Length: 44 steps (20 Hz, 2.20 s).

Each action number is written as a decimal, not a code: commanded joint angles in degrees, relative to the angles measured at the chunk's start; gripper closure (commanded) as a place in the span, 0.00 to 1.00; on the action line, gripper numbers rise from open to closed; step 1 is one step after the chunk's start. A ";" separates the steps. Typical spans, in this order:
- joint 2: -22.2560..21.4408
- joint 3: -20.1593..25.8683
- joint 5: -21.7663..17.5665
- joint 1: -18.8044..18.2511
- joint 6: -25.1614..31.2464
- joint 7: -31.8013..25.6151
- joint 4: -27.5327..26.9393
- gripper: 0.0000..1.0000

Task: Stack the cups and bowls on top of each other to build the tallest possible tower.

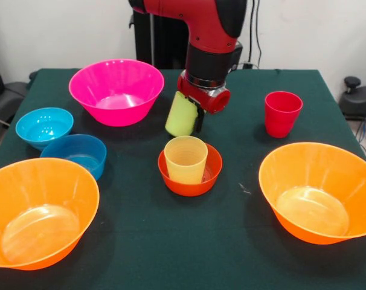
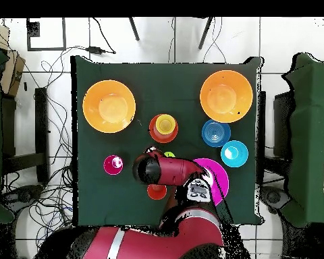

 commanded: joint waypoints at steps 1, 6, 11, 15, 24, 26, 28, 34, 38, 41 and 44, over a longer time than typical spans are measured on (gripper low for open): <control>2.13 7.27 1.87 -0.29 1.26 3.67 -2.42 1.00; -0.10 7.71 4.96 1.58 1.70 7.49 1.18 1.00; -0.73 7.46 6.85 3.33 2.14 8.32 2.46 1.00; -3.11 9.34 8.52 3.04 4.53 7.58 3.85 1.00; -5.55 11.91 11.58 1.90 7.44 6.43 6.52 1.00; -5.81 12.59 12.04 1.30 7.64 6.05 7.21 1.00; -6.90 12.70 12.58 1.33 8.53 6.02 8.00 1.00; -9.93 12.74 14.10 2.72 9.19 7.14 10.89 1.00; -10.26 13.15 14.84 3.87 6.69 8.37 12.95 1.00; -10.96 13.56 15.54 4.32 6.08 8.79 14.47 1.00; -10.81 14.87 16.68 3.36 5.88 8.65 15.85 1.00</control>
